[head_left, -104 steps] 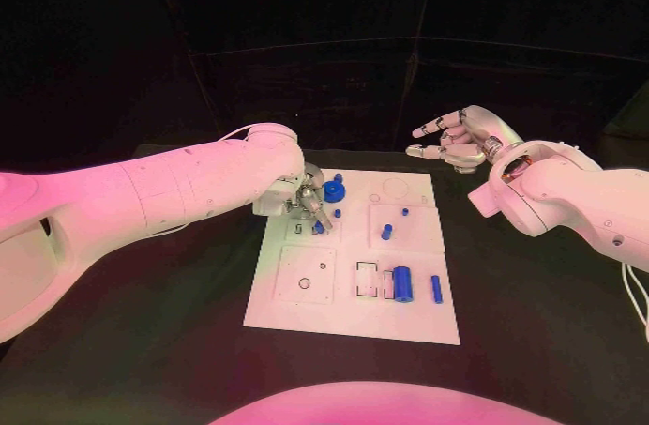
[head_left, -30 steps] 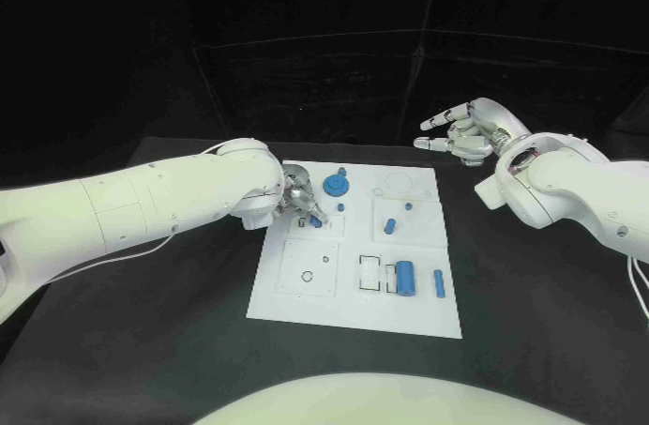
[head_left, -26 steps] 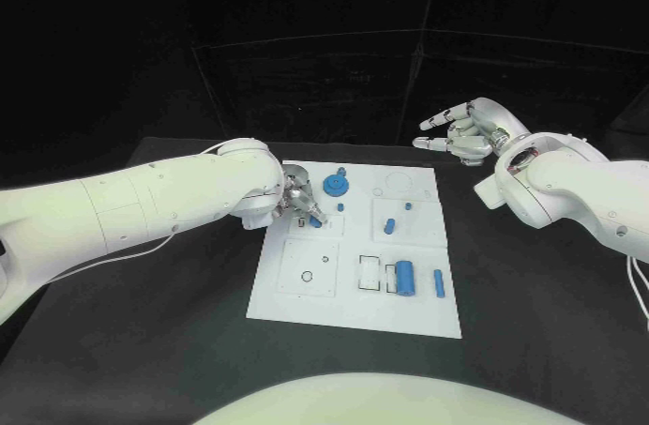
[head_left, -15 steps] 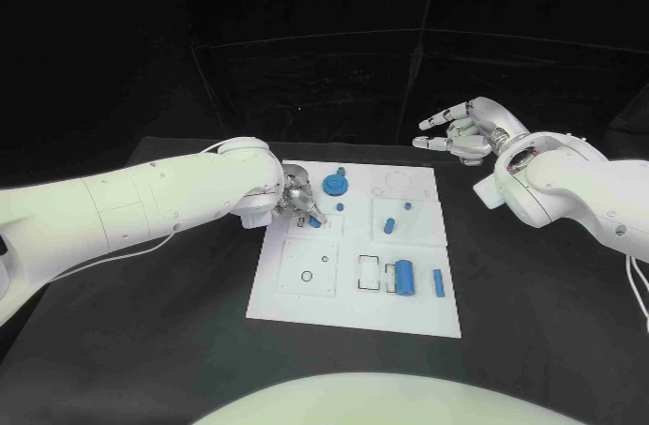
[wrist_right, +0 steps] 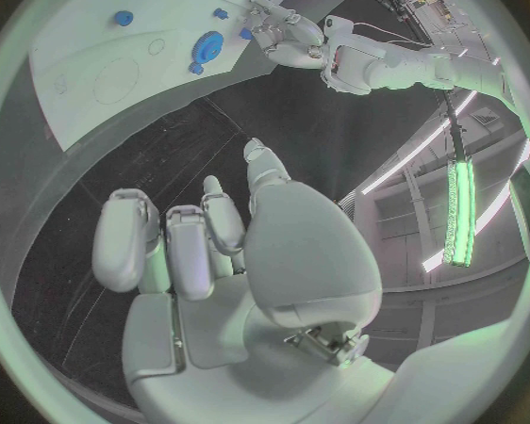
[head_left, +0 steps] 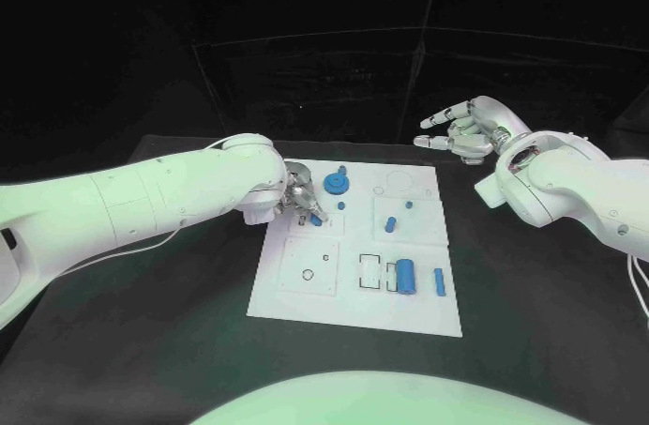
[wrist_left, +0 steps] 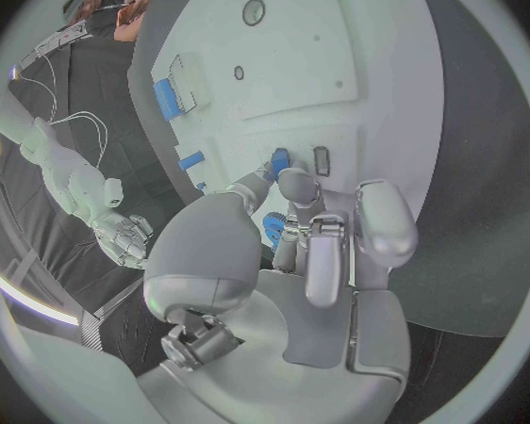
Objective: Assemble the parts on the task board
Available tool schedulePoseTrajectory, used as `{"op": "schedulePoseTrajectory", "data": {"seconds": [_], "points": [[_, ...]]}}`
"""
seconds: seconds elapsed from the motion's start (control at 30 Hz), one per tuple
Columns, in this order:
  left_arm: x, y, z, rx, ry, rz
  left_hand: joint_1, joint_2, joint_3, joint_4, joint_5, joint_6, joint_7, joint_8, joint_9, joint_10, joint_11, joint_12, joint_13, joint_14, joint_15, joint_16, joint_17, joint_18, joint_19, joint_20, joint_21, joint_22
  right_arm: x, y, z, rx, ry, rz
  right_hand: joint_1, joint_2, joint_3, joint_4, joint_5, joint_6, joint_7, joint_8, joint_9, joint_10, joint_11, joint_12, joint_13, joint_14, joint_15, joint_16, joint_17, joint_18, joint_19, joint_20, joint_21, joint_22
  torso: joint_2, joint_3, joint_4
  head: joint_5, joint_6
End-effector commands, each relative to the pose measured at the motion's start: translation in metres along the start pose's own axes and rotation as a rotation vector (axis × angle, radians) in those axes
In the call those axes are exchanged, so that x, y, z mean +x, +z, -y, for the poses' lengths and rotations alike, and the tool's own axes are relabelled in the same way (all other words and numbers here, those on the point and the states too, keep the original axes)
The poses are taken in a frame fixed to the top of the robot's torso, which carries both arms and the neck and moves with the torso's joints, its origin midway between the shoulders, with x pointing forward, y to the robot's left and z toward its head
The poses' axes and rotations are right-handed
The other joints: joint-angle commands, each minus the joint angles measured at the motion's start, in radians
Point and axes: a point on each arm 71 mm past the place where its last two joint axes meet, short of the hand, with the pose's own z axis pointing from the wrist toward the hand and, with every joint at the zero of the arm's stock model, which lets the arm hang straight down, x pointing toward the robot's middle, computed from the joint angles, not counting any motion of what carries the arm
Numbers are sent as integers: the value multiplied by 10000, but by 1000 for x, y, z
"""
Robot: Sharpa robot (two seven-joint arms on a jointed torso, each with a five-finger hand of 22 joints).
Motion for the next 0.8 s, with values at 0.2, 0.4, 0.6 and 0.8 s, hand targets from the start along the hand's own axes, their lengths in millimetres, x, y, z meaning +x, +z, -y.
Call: {"op": "schedulePoseTrajectory", "data": {"seconds": [0.2, 0.4, 0.6, 0.8], "points": [[2, 2, 1, -142, 322, -311, -468, -136, 1383, -1171, 19, 187, -65, 188, 136, 54, -68, 106, 53, 1076, 45, 31, 2634, -157, 50, 13, 62, 84, 0, 0, -2, -55, 17, -27, 36, 113, -45, -16, 42, 18, -42, 64, -16, -37, -15, -35, -22, 460, -87, -61, 1, 187, -26, -28, -51, -36, -5, 1, -6, -4, -24], [2, 3, 1, -144, 346, -322, -795, -274, 1145, -902, 25, 286, -124, 319, 258, 122, -112, 263, 196, 1076, 8, 31, 2634, -169, 83, -12, 119, 178, 0, 0, -2, -61, 20, -33, 36, 113, -45, -16, 42, 18, -42, 64, -16, -37, -15, -35, -22, 460, -87, -61, 1, 187, -26, -28, -51, -36, -11, 1, -1, -21, -27], [1, 3, 1, -175, 443, -261, -1091, -319, 925, -611, 30, 331, -168, 430, 373, 170, -149, 391, 304, 1076, -25, 31, 2634, -184, 117, -41, 175, 269, 0, -1, -2, -67, 22, -32, 31, 118, -49, -12, 44, 22, -43, 68, -15, -39, -16, -40, -29, 460, -88, -63, -1, 187, -23, -29, -51, -35, -8, 2, 3, -31, -15], [0, 4, 1, -183, 426, -177, -1259, -318, 814, -423, 34, 360, -195, 510, 454, 191, -172, 460, 358, 1076, -44, 31, 2634, -196, 142, -59, 217, 339, 0, 0, -3, -76, 25, -46, 31, 118, -49, -12, 44, 22, -43, 68, -15, -39, -16, -40, -29, 460, -88, -63, -1, 187, -23, -29, -51, -35, -2, -6, 0, -30, -24]]}}
